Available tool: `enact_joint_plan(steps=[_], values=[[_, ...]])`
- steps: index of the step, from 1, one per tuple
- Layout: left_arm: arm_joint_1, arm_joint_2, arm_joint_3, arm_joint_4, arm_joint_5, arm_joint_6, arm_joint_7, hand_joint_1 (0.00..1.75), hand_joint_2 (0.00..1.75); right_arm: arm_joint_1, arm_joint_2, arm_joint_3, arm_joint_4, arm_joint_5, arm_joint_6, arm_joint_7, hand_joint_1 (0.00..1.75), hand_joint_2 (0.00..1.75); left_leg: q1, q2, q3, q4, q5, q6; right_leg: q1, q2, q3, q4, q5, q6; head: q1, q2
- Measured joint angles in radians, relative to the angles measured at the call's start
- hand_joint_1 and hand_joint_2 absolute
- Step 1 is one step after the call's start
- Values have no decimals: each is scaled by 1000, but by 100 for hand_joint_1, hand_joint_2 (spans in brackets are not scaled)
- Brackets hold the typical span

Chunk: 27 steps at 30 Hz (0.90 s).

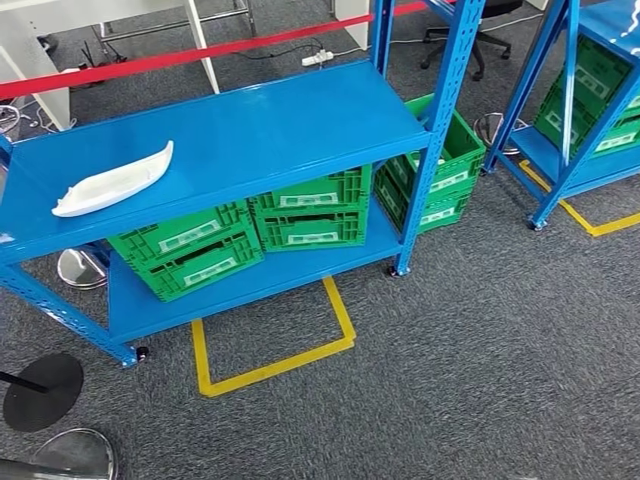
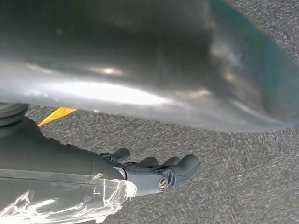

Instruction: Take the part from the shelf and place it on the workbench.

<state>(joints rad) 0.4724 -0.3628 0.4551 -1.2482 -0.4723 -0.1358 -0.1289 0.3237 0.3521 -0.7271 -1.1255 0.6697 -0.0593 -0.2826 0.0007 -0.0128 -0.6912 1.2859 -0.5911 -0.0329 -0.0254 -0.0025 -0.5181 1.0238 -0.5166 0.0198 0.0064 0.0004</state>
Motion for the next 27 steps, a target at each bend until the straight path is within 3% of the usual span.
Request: enact_joint_plan(steps=[1,3,5,6,8,10,12,14,15,16,18,20,21,23,25,27], values=[[0,0,0,0,0,0,0,0,0,0,0,0,0,2,1,-1,0,0,4,1,-1,-18,31,-3,-3,-1,8,0,-6,4,0,0],[1,0,0,0,1,0,0,0,0,1,0,0,0,8,5,-3,0,0,8,25,40,-136,122,-7,-9,-7,24,0,-20,15,-2,0],[-4,0,0,0,1,0,-2,0,0,3,0,-1,1,15,10,-5,0,0,2,64,83,-239,162,-3,-6,-16,36,-1,-37,29,-12,0],[-7,0,-1,-1,1,0,-4,0,0,4,0,-1,1,18,11,-6,0,0,-1,75,89,-259,161,3,-3,-23,41,-4,-44,35,-16,0],[-9,-1,-2,-2,1,0,-7,0,0,3,0,-1,1,21,13,-7,0,0,-2,58,89,-265,151,22,0,-43,56,-17,-50,46,-16,0],[-5,-1,-1,-3,1,0,-9,0,0,-1,0,-1,1,22,14,-7,0,0,1,38,93,-270,151,38,-1,-37,59,-1,-68,54,-10,0],[-3,-2,0,-3,1,0,-9,0,0,-3,0,-1,2,24,15,-7,0,0,1,20,99,-273,147,51,1,-14,9,104,-124,54,-4,0],[-2,-2,0,-3,1,0,-10,0,0,-4,0,-2,5,27,15,-7,0,0,-3,-2,103,-273,141,60,6,-4,-75,242,-173,49,-3,0],[-1,-2,0,-3,1,0,-10,0,0,-4,0,-3,6,34,19,-10,0,0,-6,-14,107,-272,139,62,9,-2,-104,276,-172,46,-3,0],[-1,-2,1,-3,1,0,-10,0,0,-6,0,-7,8,47,28,-17,0,0,-8,-26,112,-272,136,63,11,1,-114,271,-148,42,-3,0],[0,-2,1,-3,0,-2,-10,0,0,-13,-1,-27,14,87,57,-41,0,0,-11,-53,124,-272,129,62,14,22,-82,159,-60,32,-3,0],[0,-1,0,-3,0,-3,-10,0,0,-24,-1,-61,22,120,79,-62,0,0,-14,-77,132,-270,123,55,14,56,-42,49,-2,25,-3,0],[0,-1,0,-3,0,-3,-9,0,0,-30,-1,-77,25,128,83,-67,0,0,-15,-86,132,-270,122,51,15,65,-33,24,7,23,-4,0],[3,-1,0,-4,-1,-3,-9,0,0,-40,-1,-98,29,136,87,-74,0,0,-14,-101,129,-273,124,42,16,53,-27,18,9,16,-4,0],[5,-1,0,-4,-1,-3,-9,0,0,-48,-1,-112,34,144,90,-82,0,0,-15,-79,121,-259,112,31,13,39,-19,11,15,5,-7,0],[4,0,-1,-4,-1,-3,-10,0,0,-55,-1,-129,42,150,91,-89,0,0,-15,-29,81,-176,62,17,9,22,-15,4,17,-3,-13,0]])
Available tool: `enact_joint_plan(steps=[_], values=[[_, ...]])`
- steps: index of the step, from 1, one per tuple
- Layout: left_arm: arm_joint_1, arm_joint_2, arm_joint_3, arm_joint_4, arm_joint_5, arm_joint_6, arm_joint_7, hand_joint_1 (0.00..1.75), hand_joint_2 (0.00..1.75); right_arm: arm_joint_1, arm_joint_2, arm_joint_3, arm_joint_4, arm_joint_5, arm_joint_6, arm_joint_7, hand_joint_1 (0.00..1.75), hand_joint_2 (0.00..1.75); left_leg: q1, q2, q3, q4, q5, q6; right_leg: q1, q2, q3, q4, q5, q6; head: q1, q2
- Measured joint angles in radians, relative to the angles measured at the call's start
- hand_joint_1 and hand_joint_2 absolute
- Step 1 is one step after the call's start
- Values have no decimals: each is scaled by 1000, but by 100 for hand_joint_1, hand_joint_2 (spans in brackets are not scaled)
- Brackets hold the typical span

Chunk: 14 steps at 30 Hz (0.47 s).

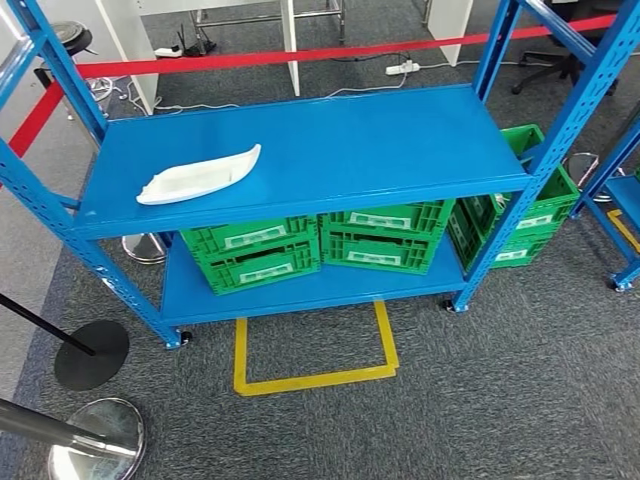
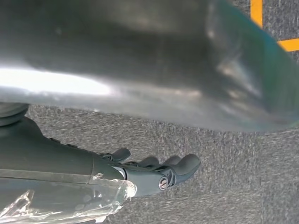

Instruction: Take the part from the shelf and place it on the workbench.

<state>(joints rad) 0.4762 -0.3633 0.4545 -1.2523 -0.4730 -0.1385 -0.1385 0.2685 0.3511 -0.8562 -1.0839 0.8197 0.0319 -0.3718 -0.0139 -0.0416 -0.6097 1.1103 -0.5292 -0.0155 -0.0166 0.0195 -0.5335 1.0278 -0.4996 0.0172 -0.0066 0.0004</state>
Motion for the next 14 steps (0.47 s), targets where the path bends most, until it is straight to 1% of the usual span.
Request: enact_joint_plan(steps=[1,2,3,4,5,6,7,8,9,10,12,13,14], values=[[-2,0,-1,0,0,0,0,0,0,-2,0,-10,4,1,0,-2,0,0,3,18,-34,66,-33,-7,0,-9,1,-1,-1,-2,-3,0],[-2,0,-1,0,0,0,0,0,0,-4,0,-19,8,2,0,-2,0,0,8,26,-67,129,-57,-12,-1,-17,1,-1,-2,-3,-3,0],[-2,0,-2,0,0,0,0,0,0,-6,0,-25,12,2,0,-2,0,0,12,30,-90,170,-65,-16,-1,-23,1,-1,-4,-3,-3,0],[-1,0,-2,0,0,0,0,0,0,-8,0,-30,15,2,-1,-3,0,0,16,31,-95,175,-53,-19,-2,-28,3,-1,-6,-2,-3,0],[-1,0,-2,0,0,0,0,0,0,-10,0,-33,18,3,-1,-3,0,0,19,31,-80,142,-24,-21,-4,-31,5,-1,-8,0,-3,0],[0,1,-2,0,0,0,0,0,44,-12,0,-37,21,4,-1,-3,0,0,21,32,-49,79,15,-21,-6,-32,9,-1,-10,4,-4,0],[0,1,-2,0,0,0,0,0,87,-15,0,-41,24,5,-2,-3,0,44,21,36,-13,8,47,-21,-6,-32,10,-1,-13,9,-4,0],[-1,1,-3,0,0,0,0,0,131,-18,0,-47,28,6,-2,-3,0,87,21,38,18,-51,65,-19,-5,-32,10,0,-17,15,-4,0],[-2,0,-4,-1,0,0,0,0,175,-21,-1,-55,32,8,-2,-3,0,131,21,40,38,-91,73,-17,-3,-33,11,1,-23,18,-3,0],[-3,0,-4,-1,-3,0,2,0,175,-25,-1,-63,36,12,0,-4,0,175,21,41,46,-108,71,-15,0,-34,10,1,-26,12,-2,0],[-4,1,-8,3,-12,-1,17,0,175,-36,-4,-73,52,22,5,-1,0,175,21,39,49,-114,71,-12,2,-35,14,-4,-26,0,1,0],[-6,4,-12,7,-15,-1,26,0,175,-42,-7,-72,62,24,7,3,0,175,20,39,49,-114,70,-10,2,-35,16,-9,-22,-1,2,0],[-7,5,-15,10,-15,-1,32,0,175,-45,-8,-71,69,25,7,6,0,175,19,39,49,-114,70,-8,2,-35,17,-12,-19,2,2,0]])
